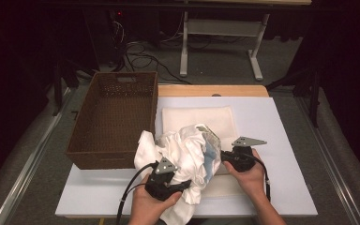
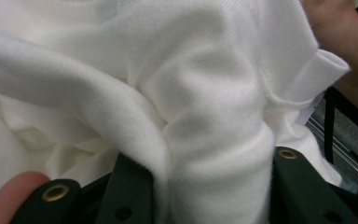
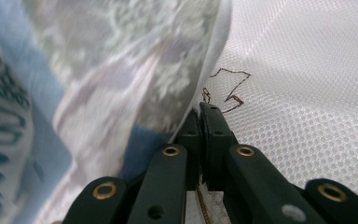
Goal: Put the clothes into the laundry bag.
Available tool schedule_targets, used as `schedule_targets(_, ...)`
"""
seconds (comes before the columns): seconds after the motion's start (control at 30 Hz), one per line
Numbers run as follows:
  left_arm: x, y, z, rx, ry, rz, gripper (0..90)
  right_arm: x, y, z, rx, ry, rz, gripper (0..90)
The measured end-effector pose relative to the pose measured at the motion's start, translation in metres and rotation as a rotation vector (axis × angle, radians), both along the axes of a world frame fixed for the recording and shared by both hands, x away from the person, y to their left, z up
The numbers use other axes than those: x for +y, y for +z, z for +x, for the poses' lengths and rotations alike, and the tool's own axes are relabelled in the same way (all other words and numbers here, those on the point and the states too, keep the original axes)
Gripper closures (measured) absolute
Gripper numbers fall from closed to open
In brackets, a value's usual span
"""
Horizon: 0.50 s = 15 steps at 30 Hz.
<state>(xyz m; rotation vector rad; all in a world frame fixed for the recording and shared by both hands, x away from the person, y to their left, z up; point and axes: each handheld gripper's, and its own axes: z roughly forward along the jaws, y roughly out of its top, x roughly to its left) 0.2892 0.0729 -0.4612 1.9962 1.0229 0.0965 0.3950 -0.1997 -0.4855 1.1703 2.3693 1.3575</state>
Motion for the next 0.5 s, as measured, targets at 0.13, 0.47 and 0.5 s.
schedule_targets(0.13,-0.011,-0.02,-0.003,0.015,-0.027,0.007,59.0,0.0,-0.003,0.001,0.005,-0.004,-0.002,88.5)
schedule_targets(0.47,-0.007,0.036,0.017,-0.085,-0.006,-0.008,8.0,-0.001,-0.001,-0.001,-0.001,0.001,0.0,88.5)
schedule_targets(0.5,-0.008,0.046,0.024,-0.115,0.013,-0.027,8.5,-0.001,-0.001,-0.001,-0.002,0.002,0.0,88.4)
